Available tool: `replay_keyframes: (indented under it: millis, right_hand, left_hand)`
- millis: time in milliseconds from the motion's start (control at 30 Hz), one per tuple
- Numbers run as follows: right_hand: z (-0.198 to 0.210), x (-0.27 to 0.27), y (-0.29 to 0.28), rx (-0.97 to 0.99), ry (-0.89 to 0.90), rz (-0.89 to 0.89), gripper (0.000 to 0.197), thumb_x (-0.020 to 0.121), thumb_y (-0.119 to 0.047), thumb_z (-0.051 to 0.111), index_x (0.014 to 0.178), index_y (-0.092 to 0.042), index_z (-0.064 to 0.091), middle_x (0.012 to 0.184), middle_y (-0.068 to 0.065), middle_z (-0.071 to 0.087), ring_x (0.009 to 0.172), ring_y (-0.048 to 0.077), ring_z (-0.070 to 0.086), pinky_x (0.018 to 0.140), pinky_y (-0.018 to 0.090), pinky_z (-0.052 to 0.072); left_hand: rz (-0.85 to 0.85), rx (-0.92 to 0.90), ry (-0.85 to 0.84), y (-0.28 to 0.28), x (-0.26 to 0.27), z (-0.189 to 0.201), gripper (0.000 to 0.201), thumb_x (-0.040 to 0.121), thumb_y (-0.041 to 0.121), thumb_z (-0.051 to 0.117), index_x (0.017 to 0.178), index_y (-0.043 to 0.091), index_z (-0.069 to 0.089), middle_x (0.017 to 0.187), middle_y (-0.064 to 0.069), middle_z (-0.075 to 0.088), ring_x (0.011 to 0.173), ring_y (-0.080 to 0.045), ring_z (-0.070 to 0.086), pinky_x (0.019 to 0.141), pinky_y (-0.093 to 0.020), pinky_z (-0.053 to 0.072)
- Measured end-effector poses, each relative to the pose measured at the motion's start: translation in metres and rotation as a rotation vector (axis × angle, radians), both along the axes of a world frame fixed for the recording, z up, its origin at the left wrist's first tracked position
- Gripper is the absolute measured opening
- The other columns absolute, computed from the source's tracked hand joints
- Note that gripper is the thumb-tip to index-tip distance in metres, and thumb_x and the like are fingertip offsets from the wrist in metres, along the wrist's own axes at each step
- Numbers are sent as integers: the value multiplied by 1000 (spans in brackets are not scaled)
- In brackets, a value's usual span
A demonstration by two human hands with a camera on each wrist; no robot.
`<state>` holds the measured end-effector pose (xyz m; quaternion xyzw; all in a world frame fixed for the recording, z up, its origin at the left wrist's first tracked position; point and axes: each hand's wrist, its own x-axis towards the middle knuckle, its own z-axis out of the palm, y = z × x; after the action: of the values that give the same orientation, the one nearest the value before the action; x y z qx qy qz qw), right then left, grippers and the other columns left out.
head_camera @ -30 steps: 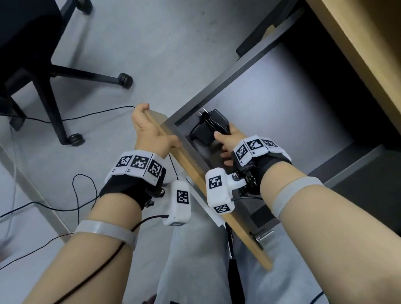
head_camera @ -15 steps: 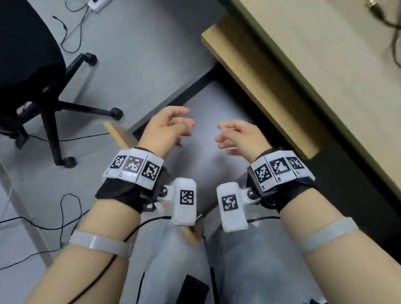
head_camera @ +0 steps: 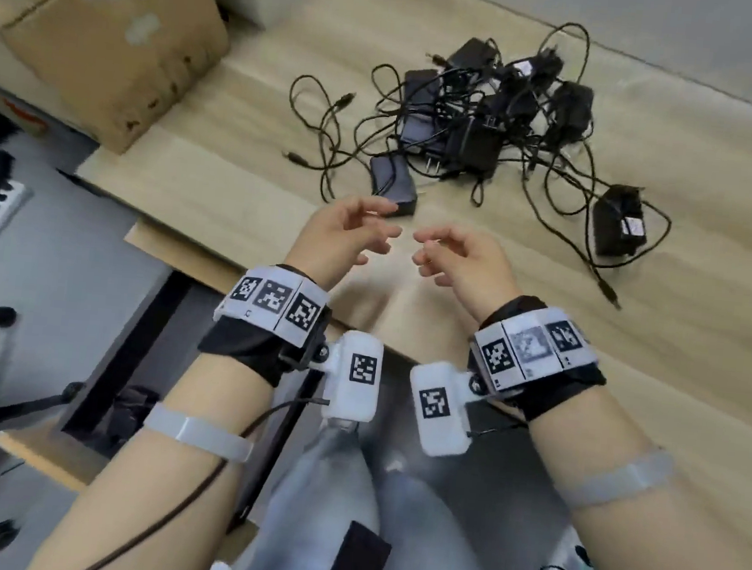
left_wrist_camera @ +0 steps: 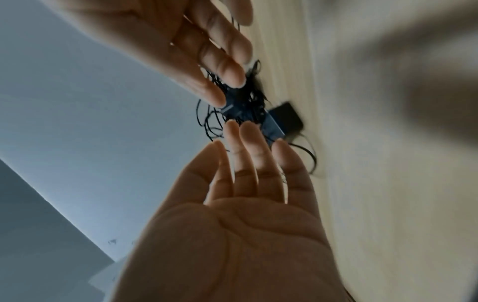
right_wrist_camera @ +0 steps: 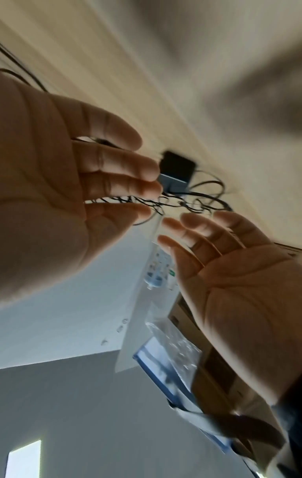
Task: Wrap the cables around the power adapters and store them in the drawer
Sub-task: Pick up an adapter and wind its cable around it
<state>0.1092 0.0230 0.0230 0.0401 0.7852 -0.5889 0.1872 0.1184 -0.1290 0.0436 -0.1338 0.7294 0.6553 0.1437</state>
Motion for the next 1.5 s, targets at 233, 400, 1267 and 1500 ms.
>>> replay_keyframes:
  millis: [233, 400, 1267, 1500]
  right_hand:
    - [-3, -41, 53, 62, 110, -327, 24, 87, -4, 52, 84, -27, 61, 77, -6, 61, 67, 5, 55, 68, 17, 44]
    - [-3, -56, 94, 177, 301, -755, 27, 82, -3, 54, 79, -30, 61, 81, -2, 62, 65, 6, 52, 65, 17, 46]
    - [-38, -71, 167, -273, -179, -669, 78, 92, -56, -2, 76, -17, 63, 57, -7, 67, 73, 15, 65, 85, 35, 47]
    - [-22, -70, 182, -189, 41, -785, 26, 78, -4, 69, 77, -19, 47, 79, -3, 54, 71, 9, 53, 66, 13, 48]
  left_hand:
    - [-202, 28, -20, 51, -62, -8, 26, 89, 1, 49, 94, 25, 56, 84, 7, 64, 74, -9, 58, 65, -21, 38]
    - [-466, 58, -74, 97, -102, -17, 30, 88, -4, 47, 94, 23, 57, 83, 7, 63, 72, -6, 55, 63, -19, 37]
    - [-574, 452, -548, 188, -137, -45, 49, 66, 15, 49, 114, 20, 57, 106, -5, 64, 97, -29, 63, 83, -47, 53]
    - [-477, 610, -550, 194, -141, -41, 37, 76, 29, 55, 108, 12, 61, 91, -3, 59, 82, -30, 65, 78, -57, 50]
